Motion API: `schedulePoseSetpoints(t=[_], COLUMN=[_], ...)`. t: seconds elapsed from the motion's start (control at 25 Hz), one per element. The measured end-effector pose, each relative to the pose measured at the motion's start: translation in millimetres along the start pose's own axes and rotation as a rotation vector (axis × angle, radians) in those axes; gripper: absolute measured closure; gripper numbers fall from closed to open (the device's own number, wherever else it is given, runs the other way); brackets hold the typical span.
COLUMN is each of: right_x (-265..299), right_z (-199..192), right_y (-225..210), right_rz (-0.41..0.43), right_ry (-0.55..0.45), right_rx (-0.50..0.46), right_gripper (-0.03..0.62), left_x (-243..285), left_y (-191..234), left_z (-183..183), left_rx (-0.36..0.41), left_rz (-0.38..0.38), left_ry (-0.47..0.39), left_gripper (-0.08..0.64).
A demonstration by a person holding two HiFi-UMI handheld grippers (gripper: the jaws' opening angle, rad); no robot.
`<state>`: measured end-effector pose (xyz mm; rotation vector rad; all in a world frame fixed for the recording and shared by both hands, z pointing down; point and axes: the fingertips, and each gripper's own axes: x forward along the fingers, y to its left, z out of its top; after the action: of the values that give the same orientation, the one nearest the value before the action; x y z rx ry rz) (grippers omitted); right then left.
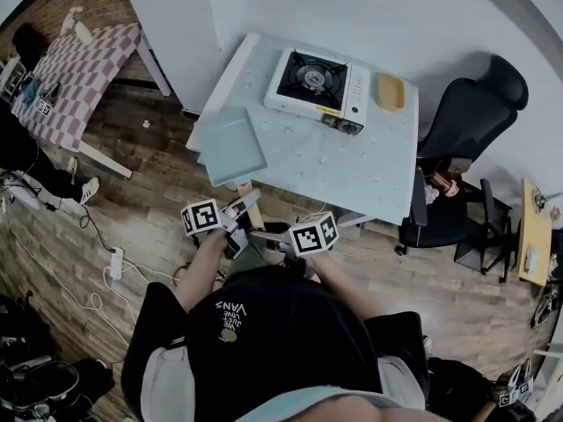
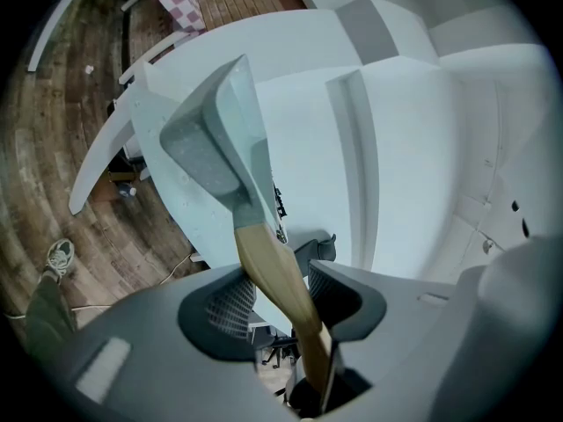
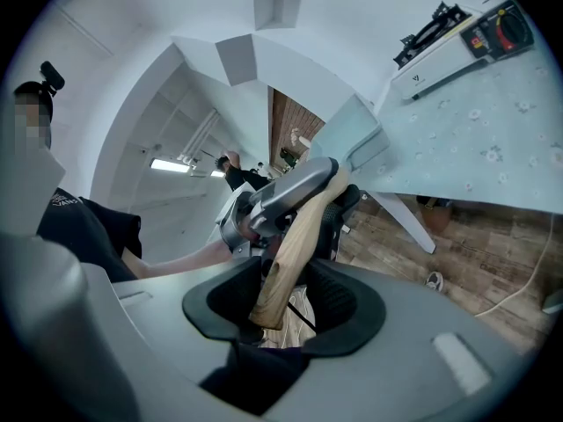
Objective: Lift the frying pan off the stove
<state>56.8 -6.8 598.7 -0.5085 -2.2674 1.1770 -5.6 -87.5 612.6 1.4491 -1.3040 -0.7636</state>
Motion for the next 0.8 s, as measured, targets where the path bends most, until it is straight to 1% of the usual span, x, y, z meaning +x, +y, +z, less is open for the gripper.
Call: schedulePoseSetpoints(t=[0.4, 0.8], right_x=[15, 25], right_z=[24, 37], right_y=[0, -2], right_rz=[0.014, -0.001], right_ry=[0.018, 0.030], right_rx=[-0.017, -0.040], right_gripper=[0.426, 0.426], left_x=[-3, -4], left_y=[3, 5], left_z=[30, 48], left_rx=[-0.005, 0.000], left_rz=[0.006, 0.013], left_ry=[-0.042, -0.055], left_gripper=[0.377, 0.379])
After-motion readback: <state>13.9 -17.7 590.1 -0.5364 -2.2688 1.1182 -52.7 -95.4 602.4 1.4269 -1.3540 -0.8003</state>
